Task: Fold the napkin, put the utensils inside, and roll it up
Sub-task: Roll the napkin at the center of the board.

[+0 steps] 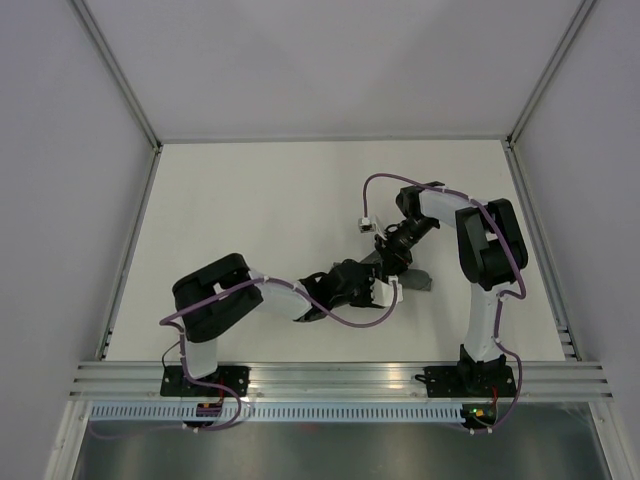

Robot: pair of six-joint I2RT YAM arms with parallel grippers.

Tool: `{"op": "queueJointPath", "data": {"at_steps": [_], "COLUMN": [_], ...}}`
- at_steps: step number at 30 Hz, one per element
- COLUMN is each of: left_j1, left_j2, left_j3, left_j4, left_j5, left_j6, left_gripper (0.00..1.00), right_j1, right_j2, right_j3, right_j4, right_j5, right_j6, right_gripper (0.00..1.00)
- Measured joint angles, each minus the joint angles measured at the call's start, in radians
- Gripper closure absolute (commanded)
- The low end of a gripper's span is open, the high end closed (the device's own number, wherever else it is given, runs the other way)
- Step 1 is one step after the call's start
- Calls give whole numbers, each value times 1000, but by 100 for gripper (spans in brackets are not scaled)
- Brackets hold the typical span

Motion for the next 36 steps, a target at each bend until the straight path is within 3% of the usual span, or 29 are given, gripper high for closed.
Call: {"op": "queueJointPath", "data": {"at_steps": [7,12,13,19,23,30,36], "left_j1": [32,43,44,58,75,99,127], "left_j2": [25,40,42,47,50,62,68], "left_j3": [48,85,93,145,171,218,246], "left_j4": [-38,-101,-121,-217,-258,-323,-369], "left_j5": [49,90,99,154,200,266,332], "left_j6": [-8,-30,-34,-53,-80,-111,-142], "left_gripper": [43,65,75,94,98,98,98], "right_j1": [-5,-7,-7,-12,-18,-48,-158], "right_j2": [15,29,30,32,28,27,3], "right_j3": [12,26,28,30,30,48,90], "right_j4": [-16,-32,-34,-42,-41,-76,-72], "right_j5": [-10,-14,-14,-13,-18,-32,-55], "right_j6": [2,6,7,8,18,22,42], "right_gripper": [86,82,80,61,43,35,33]}}
